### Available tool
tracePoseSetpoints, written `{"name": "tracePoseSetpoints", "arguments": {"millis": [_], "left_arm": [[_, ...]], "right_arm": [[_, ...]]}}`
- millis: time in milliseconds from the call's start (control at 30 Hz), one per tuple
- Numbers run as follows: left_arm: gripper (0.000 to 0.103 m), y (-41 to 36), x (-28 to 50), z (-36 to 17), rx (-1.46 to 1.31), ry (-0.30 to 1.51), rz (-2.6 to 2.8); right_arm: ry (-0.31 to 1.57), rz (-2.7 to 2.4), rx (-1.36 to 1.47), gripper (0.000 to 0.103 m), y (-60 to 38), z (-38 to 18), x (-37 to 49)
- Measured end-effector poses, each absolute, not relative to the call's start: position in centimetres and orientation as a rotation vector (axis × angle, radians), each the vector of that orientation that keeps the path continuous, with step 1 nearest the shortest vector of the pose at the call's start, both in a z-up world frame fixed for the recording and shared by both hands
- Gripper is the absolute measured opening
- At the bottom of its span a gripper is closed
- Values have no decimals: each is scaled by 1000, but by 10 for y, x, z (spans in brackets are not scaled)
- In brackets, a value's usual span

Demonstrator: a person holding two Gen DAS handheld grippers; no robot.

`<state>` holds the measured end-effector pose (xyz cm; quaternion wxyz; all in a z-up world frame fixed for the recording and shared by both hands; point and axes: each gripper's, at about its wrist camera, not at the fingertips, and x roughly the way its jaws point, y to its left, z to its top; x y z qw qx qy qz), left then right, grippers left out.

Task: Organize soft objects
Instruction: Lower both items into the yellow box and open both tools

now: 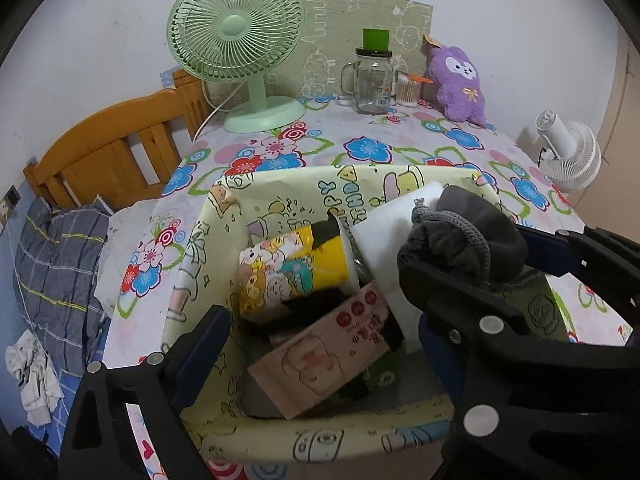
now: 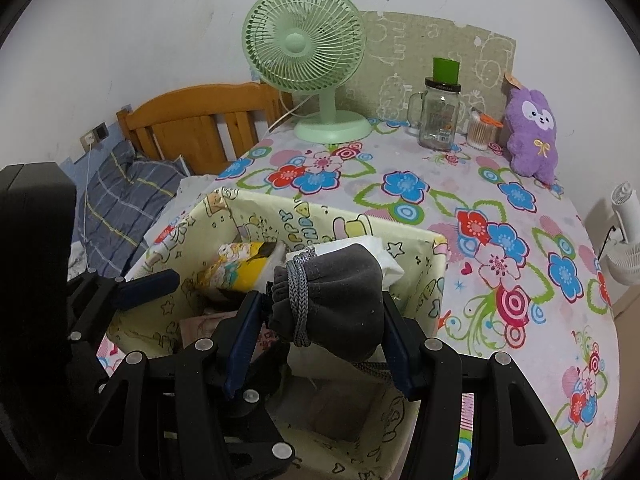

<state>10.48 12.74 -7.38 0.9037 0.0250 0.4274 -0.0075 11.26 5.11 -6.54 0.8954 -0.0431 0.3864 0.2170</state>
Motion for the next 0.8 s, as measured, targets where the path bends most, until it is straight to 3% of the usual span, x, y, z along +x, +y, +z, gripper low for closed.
{"name": "tracePoseSetpoints", "arguments": {"millis": [200,367,567,800], "left_arm": [[97,129,96,-70,44,873,-12],[99,129,89,-66,39,867,-10],[99,125,84,-61,28,861,-31],[99,107,77,-49,49,824,-29]], "right_arm": [[790,488,-68,62,50,-64,105],[754,468,-56,83,46,-61,98],[761,434,-40,89,40,-57,94],[749,369,-6,90,20,-47,83]]}}
